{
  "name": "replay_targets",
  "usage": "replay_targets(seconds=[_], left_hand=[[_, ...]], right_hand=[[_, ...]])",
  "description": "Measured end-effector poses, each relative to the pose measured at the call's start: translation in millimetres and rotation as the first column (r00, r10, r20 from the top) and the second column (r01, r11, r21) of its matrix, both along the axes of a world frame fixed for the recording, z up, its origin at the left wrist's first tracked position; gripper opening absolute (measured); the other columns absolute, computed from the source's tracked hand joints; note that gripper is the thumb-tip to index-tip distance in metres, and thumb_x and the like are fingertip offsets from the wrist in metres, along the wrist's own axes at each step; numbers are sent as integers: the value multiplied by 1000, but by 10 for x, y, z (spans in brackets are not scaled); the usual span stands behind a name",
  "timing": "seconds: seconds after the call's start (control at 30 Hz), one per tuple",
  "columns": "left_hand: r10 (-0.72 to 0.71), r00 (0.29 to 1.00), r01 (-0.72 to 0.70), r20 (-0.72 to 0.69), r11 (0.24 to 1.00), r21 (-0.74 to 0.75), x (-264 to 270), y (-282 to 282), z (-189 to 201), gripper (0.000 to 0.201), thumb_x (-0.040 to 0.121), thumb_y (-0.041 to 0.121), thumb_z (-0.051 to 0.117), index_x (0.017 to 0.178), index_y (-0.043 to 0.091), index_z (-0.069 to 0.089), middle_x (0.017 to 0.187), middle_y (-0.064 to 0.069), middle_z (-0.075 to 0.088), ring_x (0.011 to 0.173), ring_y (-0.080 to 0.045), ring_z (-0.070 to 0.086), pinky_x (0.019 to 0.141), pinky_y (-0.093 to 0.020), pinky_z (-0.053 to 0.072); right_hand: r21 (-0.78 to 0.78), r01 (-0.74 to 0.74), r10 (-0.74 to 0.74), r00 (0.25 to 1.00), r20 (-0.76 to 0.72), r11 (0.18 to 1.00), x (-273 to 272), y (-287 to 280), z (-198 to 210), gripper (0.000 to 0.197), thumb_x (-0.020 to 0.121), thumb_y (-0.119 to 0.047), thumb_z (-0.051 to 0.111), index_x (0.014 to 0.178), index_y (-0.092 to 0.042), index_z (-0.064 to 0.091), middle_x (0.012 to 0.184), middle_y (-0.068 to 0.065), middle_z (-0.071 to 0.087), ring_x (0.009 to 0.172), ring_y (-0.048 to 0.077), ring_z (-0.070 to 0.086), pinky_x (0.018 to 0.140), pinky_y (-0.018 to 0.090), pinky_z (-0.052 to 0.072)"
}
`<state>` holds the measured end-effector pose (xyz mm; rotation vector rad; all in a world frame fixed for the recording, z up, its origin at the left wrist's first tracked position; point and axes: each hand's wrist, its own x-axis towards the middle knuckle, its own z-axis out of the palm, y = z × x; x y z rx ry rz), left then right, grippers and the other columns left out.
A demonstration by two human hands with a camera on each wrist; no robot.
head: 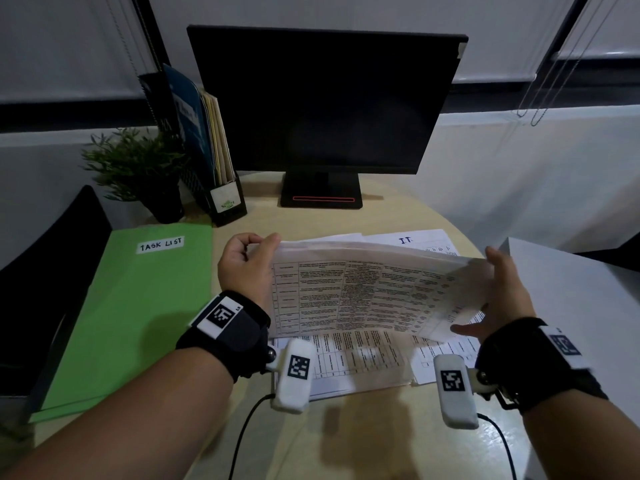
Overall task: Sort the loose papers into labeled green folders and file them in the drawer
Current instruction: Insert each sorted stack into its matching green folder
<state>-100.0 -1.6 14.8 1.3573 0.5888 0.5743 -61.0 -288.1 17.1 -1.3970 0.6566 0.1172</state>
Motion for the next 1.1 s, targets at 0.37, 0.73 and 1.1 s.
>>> replay_targets(seconds=[0.37, 0.73, 1.1], left_hand=[[21, 1000, -21, 6, 1000, 21, 29, -19, -19, 23, 81, 18, 69, 68, 24, 51, 63, 9, 55, 60, -11, 55, 53, -21, 47], [-160, 981, 142, 111, 977, 157, -68, 30, -96, 45, 70, 44, 68, 102, 20, 47, 82, 4, 56, 68, -6, 61, 57, -21, 50], [-277, 961, 253, 19, 901, 352, -136, 97, -341, 32, 94, -2, 45, 119, 13, 32, 98, 6, 56, 82, 5, 59, 68, -9, 50]], right_hand=[[23, 31, -31, 1000, 5, 999, 38, -25, -11, 34, 83, -46, 54, 110, -25, 53, 127, 7, 46, 116, 33, 40, 92, 65, 38], [58, 35, -38, 998, 45, 998, 21, -8, -19, 56, 79, -61, 54, 122, -27, 52, 130, 6, 51, 117, 30, 47, 91, 60, 42], [-35, -166, 167, 915, 367, 986, -100, -19, -239, 51, 52, -48, 54, 100, -34, 51, 104, 3, 54, 99, 18, 51, 81, 38, 43]])
